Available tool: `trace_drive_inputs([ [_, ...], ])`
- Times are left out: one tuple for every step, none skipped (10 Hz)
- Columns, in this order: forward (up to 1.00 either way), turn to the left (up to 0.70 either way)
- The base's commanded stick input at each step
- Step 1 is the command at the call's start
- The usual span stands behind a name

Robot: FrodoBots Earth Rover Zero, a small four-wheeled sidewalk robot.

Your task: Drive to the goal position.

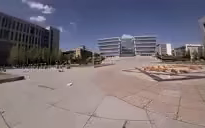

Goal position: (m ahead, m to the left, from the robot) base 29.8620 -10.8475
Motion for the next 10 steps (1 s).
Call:
trace_drive_inputs([
  [0.7,0.0],
  [0.7,0.0],
  [0.7,0.0],
  [0.7,0.0],
  [0.7,0.0],
  [0.7,0.0],
  [0.7,0.0],
  [0.7,0.0],
  [0.7,0.0],
  [0.7,-0.06],
])
